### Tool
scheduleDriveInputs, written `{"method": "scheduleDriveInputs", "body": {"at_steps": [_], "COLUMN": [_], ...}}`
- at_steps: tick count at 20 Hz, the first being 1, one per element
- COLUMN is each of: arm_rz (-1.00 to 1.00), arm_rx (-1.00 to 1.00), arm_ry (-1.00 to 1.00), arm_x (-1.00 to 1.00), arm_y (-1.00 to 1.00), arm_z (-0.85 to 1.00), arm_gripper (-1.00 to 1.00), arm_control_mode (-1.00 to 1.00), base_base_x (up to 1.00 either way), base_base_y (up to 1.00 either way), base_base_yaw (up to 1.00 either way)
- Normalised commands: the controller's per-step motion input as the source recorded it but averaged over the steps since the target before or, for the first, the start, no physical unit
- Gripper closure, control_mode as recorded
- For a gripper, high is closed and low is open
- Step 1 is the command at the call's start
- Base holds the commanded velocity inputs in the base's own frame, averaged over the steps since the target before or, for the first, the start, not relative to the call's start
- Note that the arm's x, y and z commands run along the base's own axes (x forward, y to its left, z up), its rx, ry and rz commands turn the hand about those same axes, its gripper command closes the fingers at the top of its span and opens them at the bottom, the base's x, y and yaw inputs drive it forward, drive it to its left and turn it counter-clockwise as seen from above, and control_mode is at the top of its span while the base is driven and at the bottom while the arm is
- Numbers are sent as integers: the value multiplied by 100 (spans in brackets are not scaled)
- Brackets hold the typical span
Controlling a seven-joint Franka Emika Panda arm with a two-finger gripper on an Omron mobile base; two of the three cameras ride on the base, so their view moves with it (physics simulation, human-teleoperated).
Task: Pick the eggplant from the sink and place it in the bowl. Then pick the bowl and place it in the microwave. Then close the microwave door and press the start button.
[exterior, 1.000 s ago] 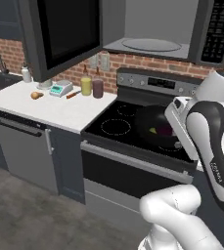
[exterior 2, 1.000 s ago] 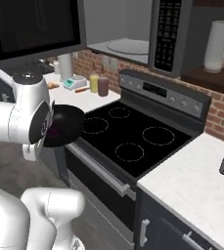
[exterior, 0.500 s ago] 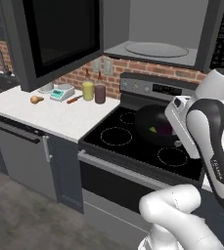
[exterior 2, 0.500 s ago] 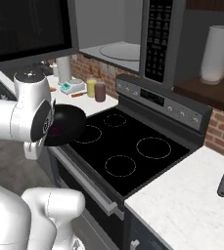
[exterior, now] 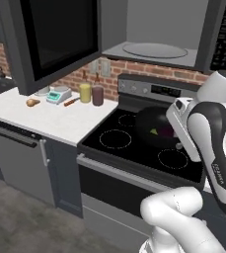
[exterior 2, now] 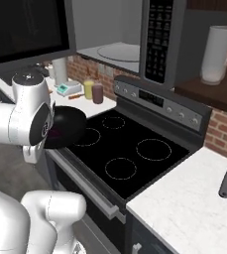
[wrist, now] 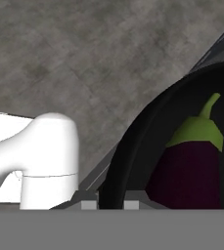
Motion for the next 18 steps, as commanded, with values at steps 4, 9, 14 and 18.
{"method": "scheduleDriveInputs", "body": {"at_steps": [4, 9, 14, 18], "arm_rz": [0, 0, 0, 0], "arm_rx": [0, 0, 0, 0], "arm_ry": [0, 0, 0, 0], "arm_x": [0, 0, 0, 0], "arm_y": [0, 0, 0, 0], "arm_z": [0, 0, 0, 0], "arm_gripper": [100, 100, 100, 100], "arm_control_mode": [100, 100, 100, 100], "base_base_x": [82, 73, 20, -49], "base_base_y": [22, 26, 8, 8], "base_base_yaw": [-18, -38, -9, 0]}}
